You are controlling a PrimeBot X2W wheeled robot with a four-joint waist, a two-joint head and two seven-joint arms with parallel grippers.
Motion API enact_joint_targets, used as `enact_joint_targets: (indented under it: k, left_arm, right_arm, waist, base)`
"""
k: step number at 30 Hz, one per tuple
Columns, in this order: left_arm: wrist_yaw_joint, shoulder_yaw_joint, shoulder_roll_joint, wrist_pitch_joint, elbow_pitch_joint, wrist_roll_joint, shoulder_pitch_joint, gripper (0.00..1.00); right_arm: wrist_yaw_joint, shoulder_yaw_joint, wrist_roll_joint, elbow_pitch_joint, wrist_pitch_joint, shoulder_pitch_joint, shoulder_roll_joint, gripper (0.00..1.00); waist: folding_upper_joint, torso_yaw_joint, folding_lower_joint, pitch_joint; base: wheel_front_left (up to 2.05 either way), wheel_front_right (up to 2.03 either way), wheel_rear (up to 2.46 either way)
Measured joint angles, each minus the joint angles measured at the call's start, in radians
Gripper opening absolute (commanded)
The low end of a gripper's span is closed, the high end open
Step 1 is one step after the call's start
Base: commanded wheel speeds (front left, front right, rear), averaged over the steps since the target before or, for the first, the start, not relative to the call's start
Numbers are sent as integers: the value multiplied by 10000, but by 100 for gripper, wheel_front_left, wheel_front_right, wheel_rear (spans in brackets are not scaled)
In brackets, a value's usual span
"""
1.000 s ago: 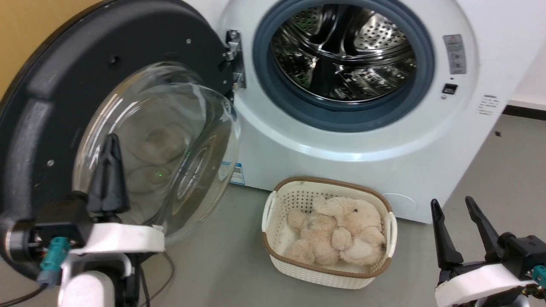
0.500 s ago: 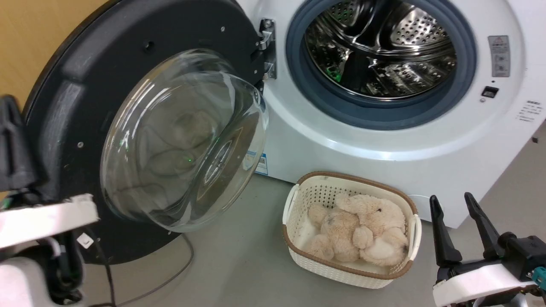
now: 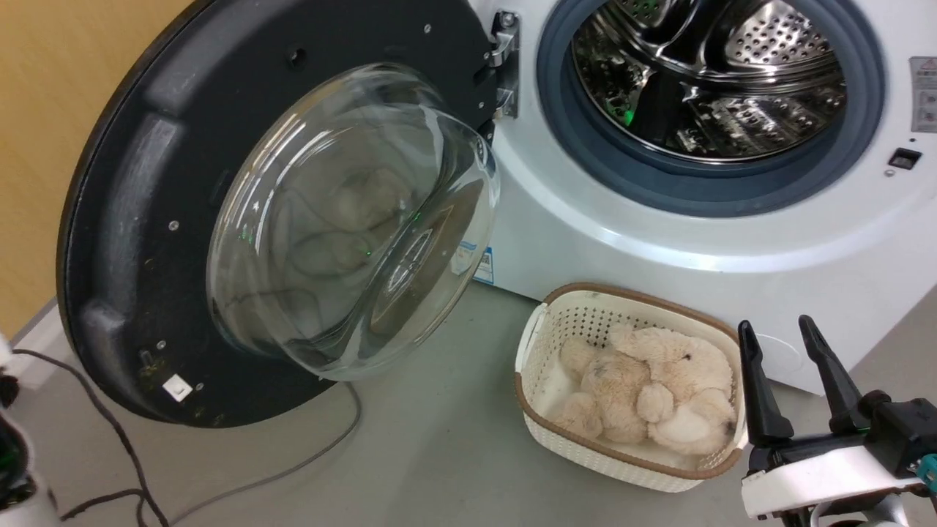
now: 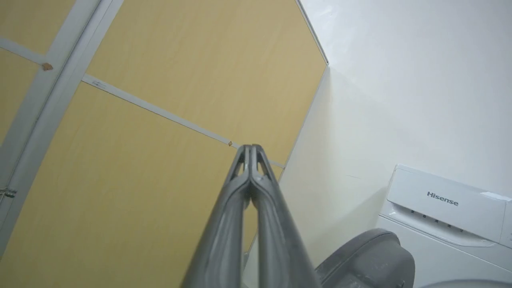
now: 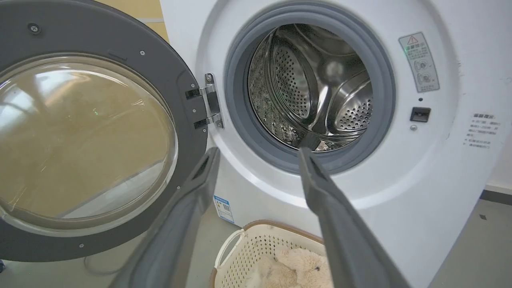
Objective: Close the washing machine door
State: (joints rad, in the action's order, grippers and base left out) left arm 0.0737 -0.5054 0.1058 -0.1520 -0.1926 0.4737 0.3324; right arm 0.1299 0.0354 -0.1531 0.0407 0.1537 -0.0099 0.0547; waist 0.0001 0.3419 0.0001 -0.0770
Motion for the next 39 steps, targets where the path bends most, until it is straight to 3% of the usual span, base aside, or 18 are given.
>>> enact_joint_targets:
  k: [11,20,31,39]
  left_arm:
    - [94,-773,742,792,2194,3214,634,0]
    - [128,-1229,986,3361,4393,6648,1368,0]
    - [322,-830,1214,5779,6243,8443,1912,0]
    - [410,-117,928,7064,6061,9185,2043,0]
  right_arm:
    - [0,59,6,125,247,-122,-2,100]
    - [0,98,67,290,433,-173,-2,100]
    - [0,77,263,495,677,-244,-6,100]
    - [0,-2,412,648,838,-325,-15,100]
  waist:
    - [0,492,0,-385]
    - [0,953,-1,-816]
    - [0,1434,-1,-1246]
    - [0,1744,0,-1605]
  base:
    - [0,0,0]
    - [0,0,0]
    - [0,0,0]
    - [0,0,0]
